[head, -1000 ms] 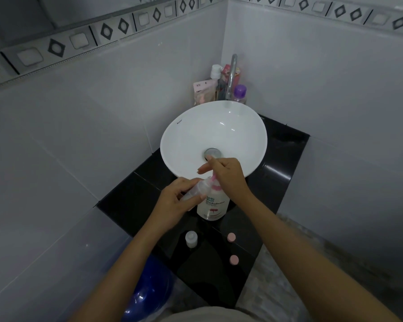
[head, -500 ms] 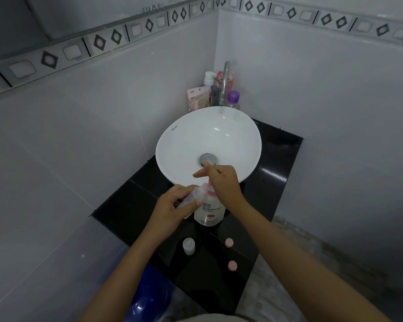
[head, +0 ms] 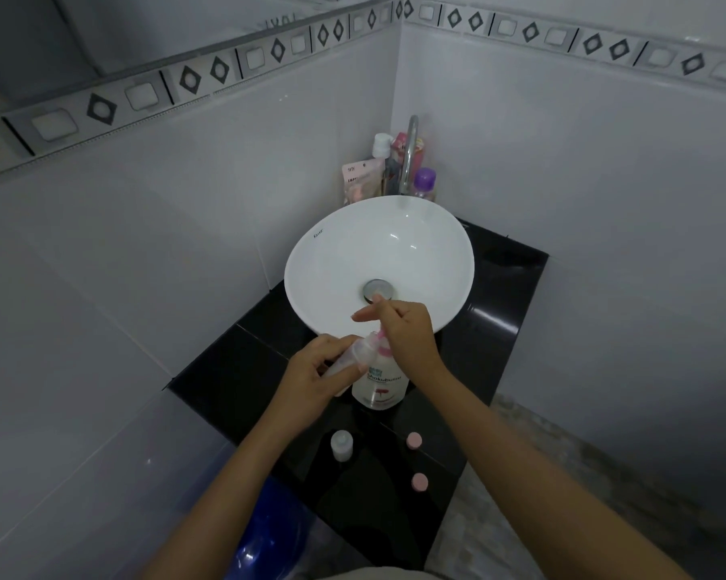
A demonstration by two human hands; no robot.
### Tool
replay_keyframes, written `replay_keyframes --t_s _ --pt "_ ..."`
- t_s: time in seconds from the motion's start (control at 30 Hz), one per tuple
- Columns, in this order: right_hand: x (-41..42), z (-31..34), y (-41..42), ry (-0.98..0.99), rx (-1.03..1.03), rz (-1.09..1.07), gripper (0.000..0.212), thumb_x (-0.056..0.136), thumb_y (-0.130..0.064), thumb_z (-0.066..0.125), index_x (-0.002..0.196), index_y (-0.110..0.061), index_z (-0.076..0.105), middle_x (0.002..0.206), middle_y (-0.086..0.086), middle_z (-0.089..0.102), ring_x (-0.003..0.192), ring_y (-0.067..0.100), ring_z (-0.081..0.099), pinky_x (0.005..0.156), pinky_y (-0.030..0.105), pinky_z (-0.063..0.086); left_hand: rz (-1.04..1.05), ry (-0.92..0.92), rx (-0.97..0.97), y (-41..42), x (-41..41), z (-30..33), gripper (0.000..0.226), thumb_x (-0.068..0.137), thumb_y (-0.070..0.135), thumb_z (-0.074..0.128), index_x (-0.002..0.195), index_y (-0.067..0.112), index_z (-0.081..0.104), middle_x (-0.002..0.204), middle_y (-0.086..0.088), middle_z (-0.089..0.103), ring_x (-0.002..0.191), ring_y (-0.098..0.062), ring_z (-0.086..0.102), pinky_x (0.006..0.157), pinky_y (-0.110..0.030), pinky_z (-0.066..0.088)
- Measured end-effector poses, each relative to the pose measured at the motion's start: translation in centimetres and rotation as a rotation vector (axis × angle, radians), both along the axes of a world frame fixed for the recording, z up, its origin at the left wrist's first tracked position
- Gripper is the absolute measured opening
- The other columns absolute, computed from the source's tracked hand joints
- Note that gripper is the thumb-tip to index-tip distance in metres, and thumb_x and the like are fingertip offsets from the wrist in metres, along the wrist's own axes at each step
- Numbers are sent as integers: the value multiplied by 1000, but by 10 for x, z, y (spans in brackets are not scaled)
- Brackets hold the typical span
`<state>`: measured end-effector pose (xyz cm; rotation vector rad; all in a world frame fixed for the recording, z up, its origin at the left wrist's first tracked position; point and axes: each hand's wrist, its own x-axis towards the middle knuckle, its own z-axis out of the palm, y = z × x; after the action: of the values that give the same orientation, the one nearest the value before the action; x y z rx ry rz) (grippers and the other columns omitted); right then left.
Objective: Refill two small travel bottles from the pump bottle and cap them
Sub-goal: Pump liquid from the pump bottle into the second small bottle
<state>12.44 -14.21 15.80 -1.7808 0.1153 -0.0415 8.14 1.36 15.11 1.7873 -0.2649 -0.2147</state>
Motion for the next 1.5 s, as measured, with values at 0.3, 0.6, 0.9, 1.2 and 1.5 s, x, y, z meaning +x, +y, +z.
replay_keyframes --t_s 0.3,0.6,0.9,1.2,1.5 --pt "5 -1 -5 6 -121 32 31 95 -26 53 84 -8 76 55 -17 64 52 -2 57 57 18 45 0 11 13 0 -1 -3 30 84 25 66 113 35 65 107 -2 62 98 -9 60 85 -27 51" --pt "-4 -9 0 3 -33 13 38 98 -24 45 88 -3 75 53 -26 62 55 -6 56 58 18 44 -6 14 19 -2 -2 -3 29 85 23 64 113 31 65 109 -1 62 99 -4 59 82 -15 49" --pt "1 0 -3 -10 20 16 35 96 -25 50 85 -3 75 80 -3 73 66 -2 62 55 13 49 5 -10 21 -1 -2 1 31 85 25 64 115 31 64 107 -2 62 98 -9 59 82 -21 50" --pt "-9 -20 2 -38 -37 -34 35 97 -26 49 87 -8 76 79 -2 72 65 -4 59 63 16 44 -27 13 17 -1 -4 -2 29 85 24 64 113 30 65 110 6 63 101 -2 60 79 -12 48" --pt "2 1 -1 -7 -12 -32 37 96 -28 49 86 -4 75 87 4 75 65 -4 61 62 21 48 5 -4 13 -2 2 4 30 85 22 64 112 34 62 107 -9 62 96 -13 59 87 -34 49"
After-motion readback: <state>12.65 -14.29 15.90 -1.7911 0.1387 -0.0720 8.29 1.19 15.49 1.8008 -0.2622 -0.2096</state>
